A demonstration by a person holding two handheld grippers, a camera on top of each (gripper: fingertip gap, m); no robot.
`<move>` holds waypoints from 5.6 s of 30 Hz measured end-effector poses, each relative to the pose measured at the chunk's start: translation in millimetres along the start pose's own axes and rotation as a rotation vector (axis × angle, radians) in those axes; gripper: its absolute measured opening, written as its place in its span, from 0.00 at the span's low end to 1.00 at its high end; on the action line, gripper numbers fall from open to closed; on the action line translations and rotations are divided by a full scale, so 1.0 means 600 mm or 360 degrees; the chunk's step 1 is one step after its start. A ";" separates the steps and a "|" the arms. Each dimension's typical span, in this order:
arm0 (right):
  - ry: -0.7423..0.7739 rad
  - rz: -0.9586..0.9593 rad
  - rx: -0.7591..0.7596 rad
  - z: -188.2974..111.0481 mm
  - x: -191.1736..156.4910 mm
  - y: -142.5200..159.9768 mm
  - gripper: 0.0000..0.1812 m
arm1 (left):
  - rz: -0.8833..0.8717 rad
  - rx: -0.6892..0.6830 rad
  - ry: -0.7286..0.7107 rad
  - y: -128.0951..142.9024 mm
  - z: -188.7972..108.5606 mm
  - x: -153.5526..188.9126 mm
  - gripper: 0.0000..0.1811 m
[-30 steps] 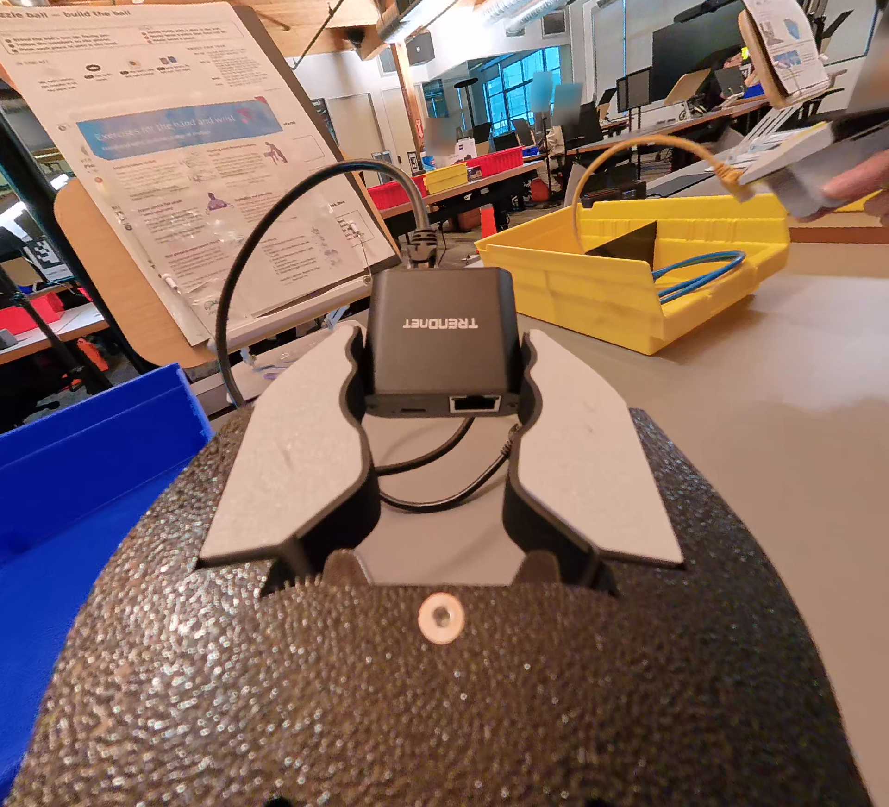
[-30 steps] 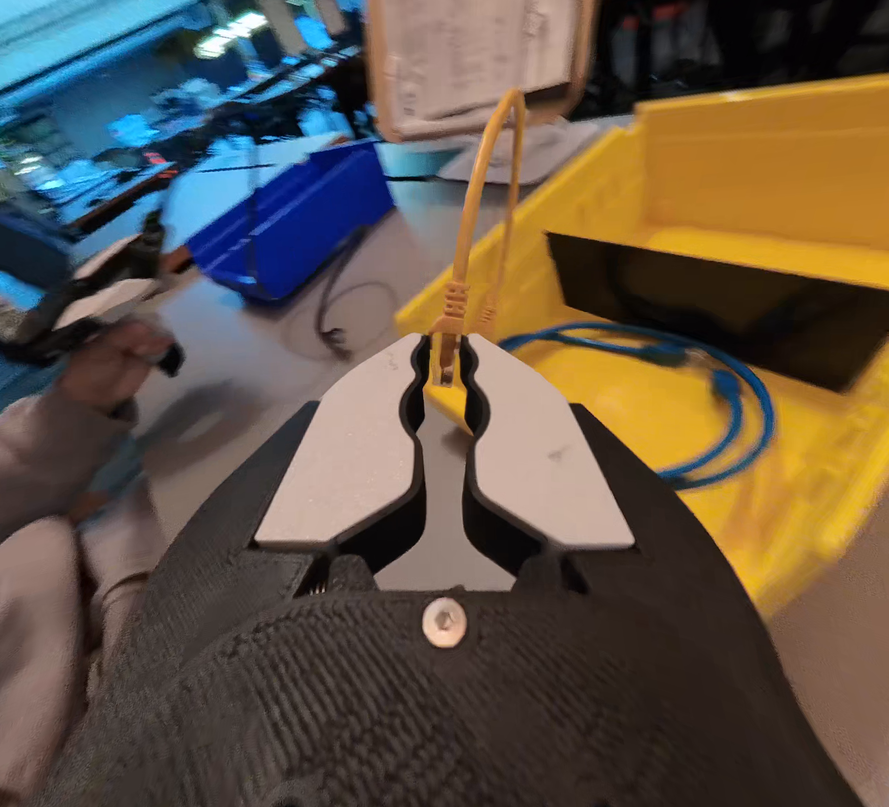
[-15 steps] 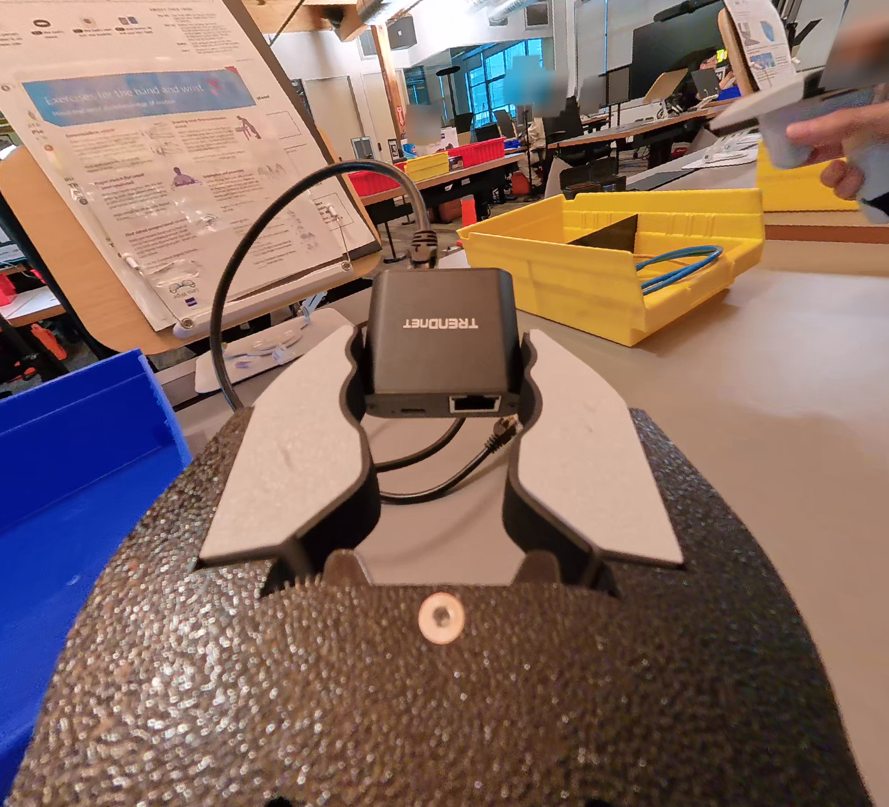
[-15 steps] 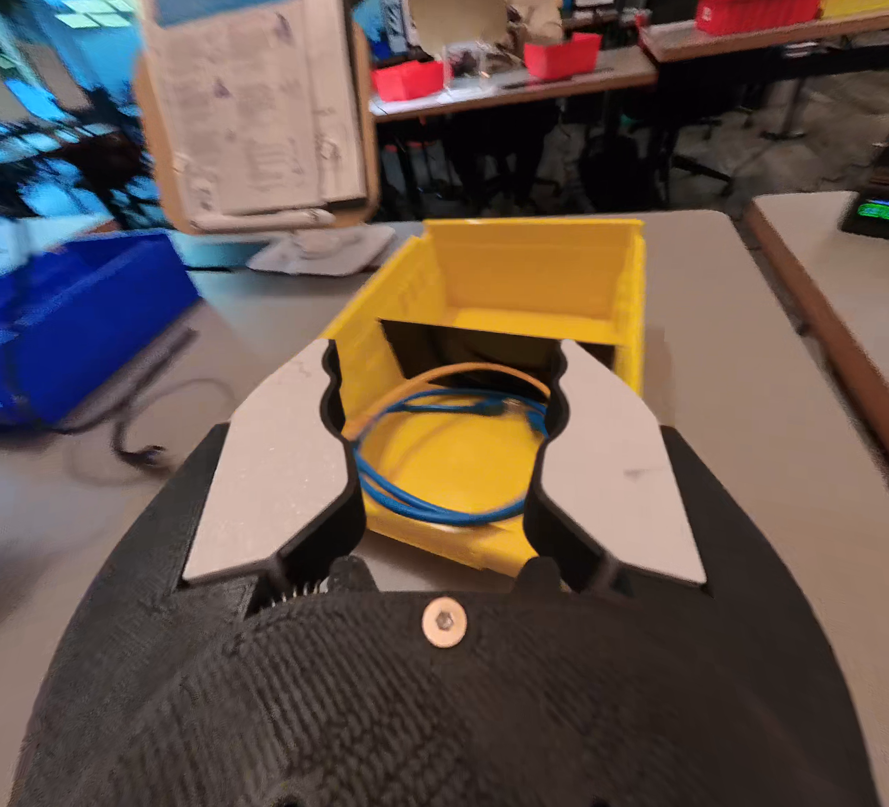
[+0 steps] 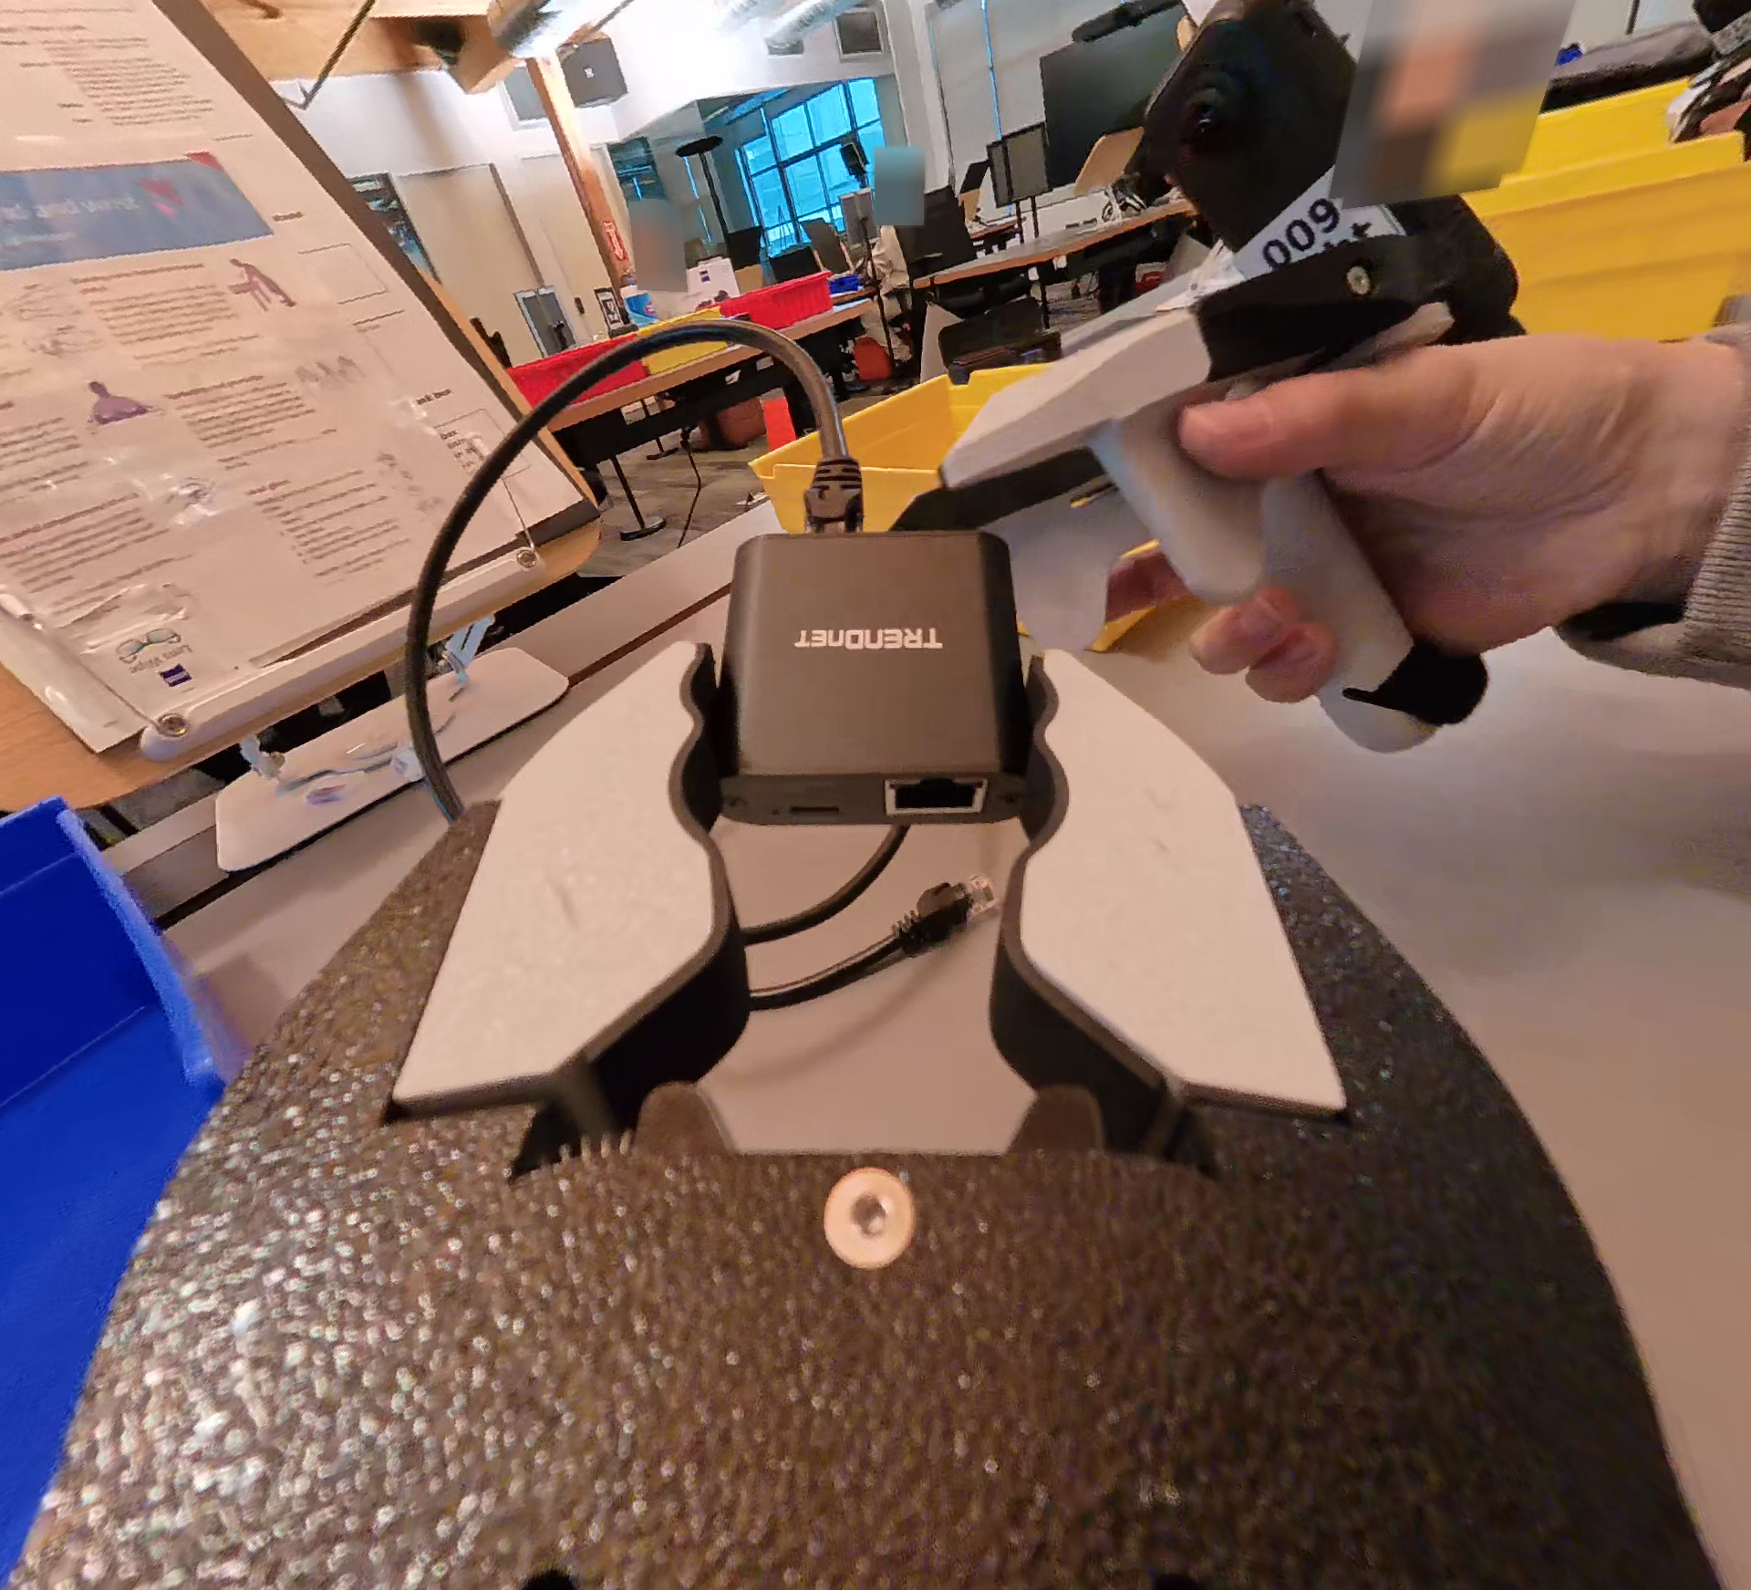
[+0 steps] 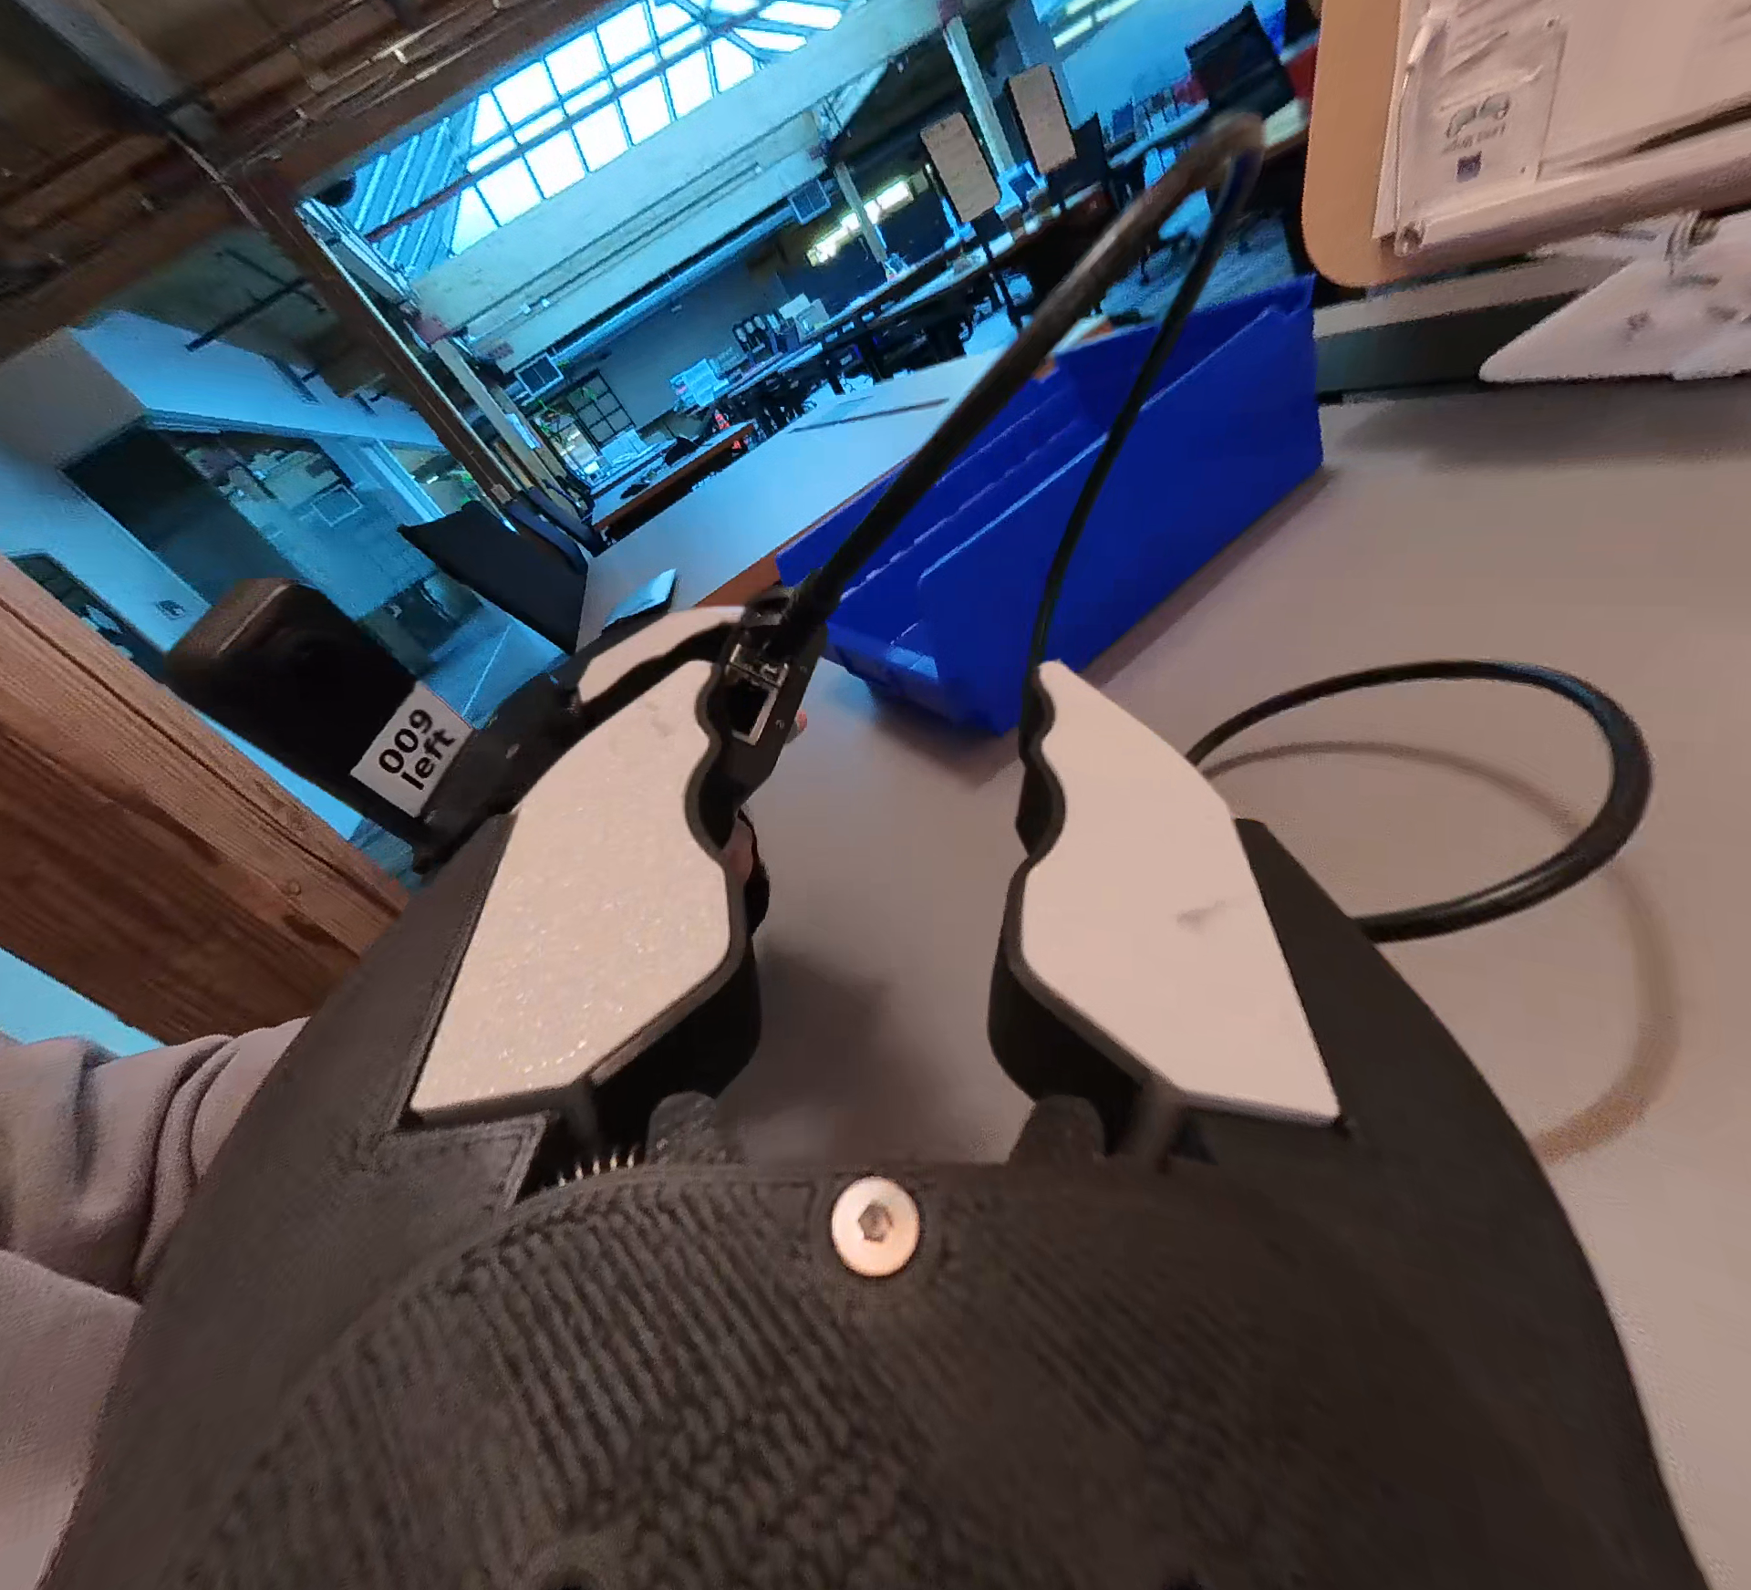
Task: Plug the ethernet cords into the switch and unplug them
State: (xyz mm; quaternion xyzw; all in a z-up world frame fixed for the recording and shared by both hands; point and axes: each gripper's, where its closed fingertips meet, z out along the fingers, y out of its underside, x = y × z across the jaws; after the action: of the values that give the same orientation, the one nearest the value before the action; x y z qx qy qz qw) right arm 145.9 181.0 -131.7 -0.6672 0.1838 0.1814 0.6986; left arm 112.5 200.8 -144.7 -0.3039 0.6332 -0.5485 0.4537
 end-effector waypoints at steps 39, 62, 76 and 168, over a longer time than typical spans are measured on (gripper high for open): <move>-0.0272 0.0381 0.0179 0.020 -0.027 0.020 0.07 | 0.0249 -0.0081 -0.0116 0.019 0.017 0.019 0.34; -0.0372 0.0709 0.0499 0.025 -0.045 -0.001 0.07 | 0.0432 -0.0040 -0.0371 -0.001 0.010 0.008 0.34; -0.0274 0.0550 0.0454 0.023 -0.028 0.017 0.07 | 0.0396 -0.0100 -0.0351 0.016 0.017 0.014 0.34; 0.0233 -0.0585 0.0698 -0.389 0.032 -0.342 0.07 | 0.0232 -0.0044 -0.0300 0.023 0.002 -0.014 0.34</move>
State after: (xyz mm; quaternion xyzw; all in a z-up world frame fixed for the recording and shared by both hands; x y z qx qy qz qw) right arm 261.4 -60.9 26.2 -0.5338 0.1446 -0.0409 0.8321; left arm 118.6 210.7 -155.8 -0.3135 0.6157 -0.4741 0.5457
